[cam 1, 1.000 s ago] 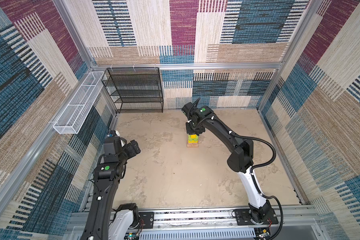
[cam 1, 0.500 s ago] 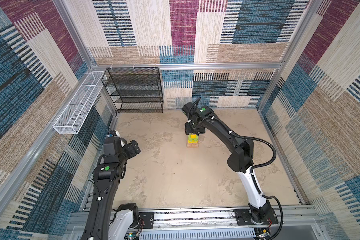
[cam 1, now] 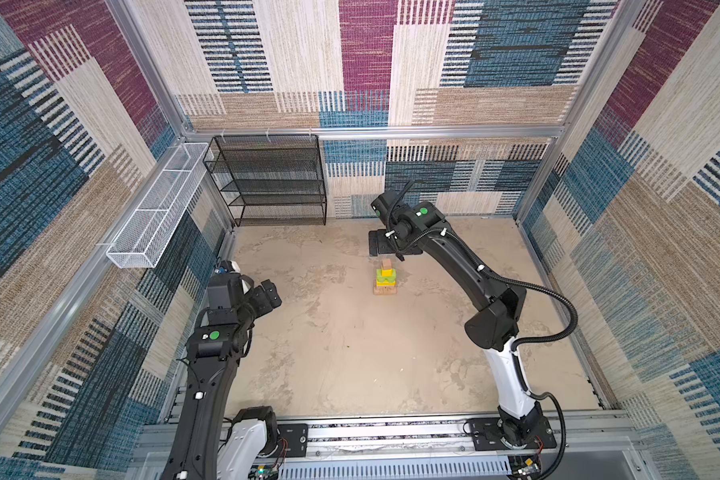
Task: Build the wood block tower
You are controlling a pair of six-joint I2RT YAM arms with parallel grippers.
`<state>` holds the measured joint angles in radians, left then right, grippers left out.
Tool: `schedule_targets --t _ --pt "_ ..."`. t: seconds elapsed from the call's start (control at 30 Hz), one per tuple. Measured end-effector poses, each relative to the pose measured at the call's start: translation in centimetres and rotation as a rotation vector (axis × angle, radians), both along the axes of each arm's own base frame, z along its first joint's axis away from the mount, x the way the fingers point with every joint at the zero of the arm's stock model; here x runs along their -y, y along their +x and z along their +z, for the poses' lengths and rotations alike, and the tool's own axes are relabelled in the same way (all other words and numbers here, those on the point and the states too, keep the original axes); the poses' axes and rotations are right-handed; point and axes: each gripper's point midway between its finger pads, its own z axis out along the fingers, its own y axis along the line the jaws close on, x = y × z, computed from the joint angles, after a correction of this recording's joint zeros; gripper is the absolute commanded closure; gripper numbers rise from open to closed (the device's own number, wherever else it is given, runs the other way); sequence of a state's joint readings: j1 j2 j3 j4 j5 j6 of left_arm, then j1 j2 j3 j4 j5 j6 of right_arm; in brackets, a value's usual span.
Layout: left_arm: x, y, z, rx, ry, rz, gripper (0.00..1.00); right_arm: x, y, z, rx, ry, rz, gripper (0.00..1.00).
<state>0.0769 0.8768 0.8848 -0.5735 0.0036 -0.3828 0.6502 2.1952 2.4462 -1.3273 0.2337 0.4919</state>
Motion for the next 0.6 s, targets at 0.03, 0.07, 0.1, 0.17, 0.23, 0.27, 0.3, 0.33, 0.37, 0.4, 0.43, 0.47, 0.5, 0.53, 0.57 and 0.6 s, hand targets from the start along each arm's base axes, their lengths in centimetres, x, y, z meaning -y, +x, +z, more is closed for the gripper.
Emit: schedule_targets --t 0.03,0.07,0.1,0.17,0.23,0.27,0.3,0.33,0.37,0.4,0.43,0.47,0.5,0.53,0.57,0.6 --pt "0.0 0.1 0.0 -0.002 0.0 0.001 0.06 0.1 0.0 0.5 0.012 0.003 -0.003 0.01" --pt "0.0 0.1 0.0 -0.004 -0.001 0.001 0.06 0.3 0.0 1.0 0.029 0.003 -0.001 0.01" --pt "-0.1 0.2 -0.1 -0.007 -0.001 0.001 0.06 0.4 0.1 1.4 0.041 0.003 -0.002 0.01" --pt "-0.1 0.4 -0.2 -0.015 -0.003 0.0 0.06 0.7 0.0 2.1 0.066 0.002 -0.005 0.01" --pt "0.0 0.6 -0.2 -0.024 -0.007 -0.002 0.05 1.4 -0.2 2.6 0.085 0.005 -0.009 0.01" --pt "0.0 0.7 -0.2 -0.026 -0.01 -0.004 0.05 1.8 -0.3 2.9 0.094 0.006 -0.008 0.01" --pt "0.1 0.7 -0.2 -0.029 -0.015 -0.01 0.05 2.3 -0.4 3.2 0.107 0.011 -0.009 0.01" --pt "0.3 0.8 -0.2 -0.031 -0.02 -0.017 0.05 3.0 -0.5 3.4 0.118 0.018 -0.017 0.01" --pt "0.3 0.9 -0.2 -0.035 -0.021 -0.017 0.04 3.7 -0.6 3.5 0.127 0.024 -0.025 0.01" --pt "0.3 1.0 -0.3 -0.039 -0.022 -0.018 0.03 4.6 -0.7 3.7 0.142 0.034 -0.037 0.01" --pt "0.3 1.0 -0.3 -0.045 -0.023 -0.019 0.01 5.6 -0.9 3.8 0.156 0.047 -0.051 0.01" --pt "0.3 1.0 -0.4 -0.049 -0.025 -0.021 0.01 6.5 -1.1 3.9 0.17 0.061 -0.062 0.01" --pt "0.4 1.1 -0.4 -0.054 -0.028 -0.024 0.01 7.5 -1.5 4.0 0.191 0.076 -0.074 0.01" --pt "0.6 1.2 -0.5 -0.058 -0.036 -0.033 0.01 8.7 -1.8 4.2 0.217 0.092 -0.091 0.01" --pt "0.7 1.3 -0.5 -0.063 -0.041 -0.038 0.01 9.7 -2.2 4.4 0.239 0.108 -0.105 0.01" --pt "0.7 1.5 -0.5 -0.067 -0.042 -0.04 0.01 10.8 -2.7 4.6 0.272 0.126 -0.123 0.01"
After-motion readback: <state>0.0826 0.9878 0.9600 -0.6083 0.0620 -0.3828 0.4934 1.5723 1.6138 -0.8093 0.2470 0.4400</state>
